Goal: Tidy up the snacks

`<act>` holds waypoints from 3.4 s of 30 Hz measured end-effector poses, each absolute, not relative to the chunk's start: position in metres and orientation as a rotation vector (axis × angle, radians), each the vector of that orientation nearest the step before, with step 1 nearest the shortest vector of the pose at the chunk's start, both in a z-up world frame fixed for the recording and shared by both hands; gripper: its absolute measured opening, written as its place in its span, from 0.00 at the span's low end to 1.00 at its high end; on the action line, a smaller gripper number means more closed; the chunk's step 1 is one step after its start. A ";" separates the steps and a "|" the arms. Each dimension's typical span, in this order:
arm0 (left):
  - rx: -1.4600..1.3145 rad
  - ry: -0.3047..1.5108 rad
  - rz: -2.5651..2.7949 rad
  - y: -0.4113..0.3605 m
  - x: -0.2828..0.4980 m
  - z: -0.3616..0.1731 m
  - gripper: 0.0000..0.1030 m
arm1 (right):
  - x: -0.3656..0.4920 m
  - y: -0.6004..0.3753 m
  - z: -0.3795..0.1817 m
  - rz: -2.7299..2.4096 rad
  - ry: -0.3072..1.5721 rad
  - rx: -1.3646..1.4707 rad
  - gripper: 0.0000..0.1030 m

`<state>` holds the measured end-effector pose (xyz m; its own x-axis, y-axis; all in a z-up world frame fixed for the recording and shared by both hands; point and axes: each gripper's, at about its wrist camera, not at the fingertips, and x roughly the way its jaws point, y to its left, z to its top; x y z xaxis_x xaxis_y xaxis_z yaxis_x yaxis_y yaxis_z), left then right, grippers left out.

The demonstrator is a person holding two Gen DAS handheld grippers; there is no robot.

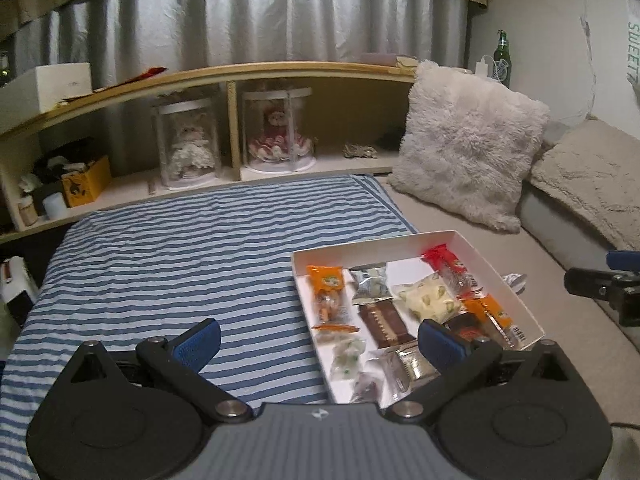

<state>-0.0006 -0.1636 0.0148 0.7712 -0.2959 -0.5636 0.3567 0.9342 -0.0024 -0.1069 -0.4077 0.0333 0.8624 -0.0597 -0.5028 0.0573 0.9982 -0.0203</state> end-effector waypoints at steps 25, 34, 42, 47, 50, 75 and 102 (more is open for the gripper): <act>0.062 0.524 -0.348 -0.139 -0.019 -0.014 1.00 | -0.122 -0.384 -0.011 -0.089 0.496 -0.026 0.99; 0.054 0.528 -0.347 -0.138 -0.019 -0.019 1.00 | -0.120 -0.385 -0.014 -0.076 0.499 -0.017 0.99; 0.048 0.531 -0.344 -0.136 -0.017 -0.020 1.00 | -0.122 -0.384 -0.015 -0.073 0.499 -0.016 0.99; 0.048 0.537 -0.343 -0.135 -0.017 -0.022 1.00 | -0.123 -0.383 -0.016 -0.072 0.497 -0.016 0.99; 0.049 0.536 -0.343 -0.136 -0.017 -0.022 1.00 | -0.123 -0.383 -0.017 -0.071 0.498 -0.009 0.99; 0.049 0.538 -0.341 -0.137 -0.018 -0.022 1.00 | -0.126 -0.376 -0.019 -0.081 0.494 -0.001 0.99; 0.049 0.543 -0.336 -0.137 -0.021 -0.025 1.00 | -0.129 -0.369 -0.019 -0.087 0.491 -0.004 0.99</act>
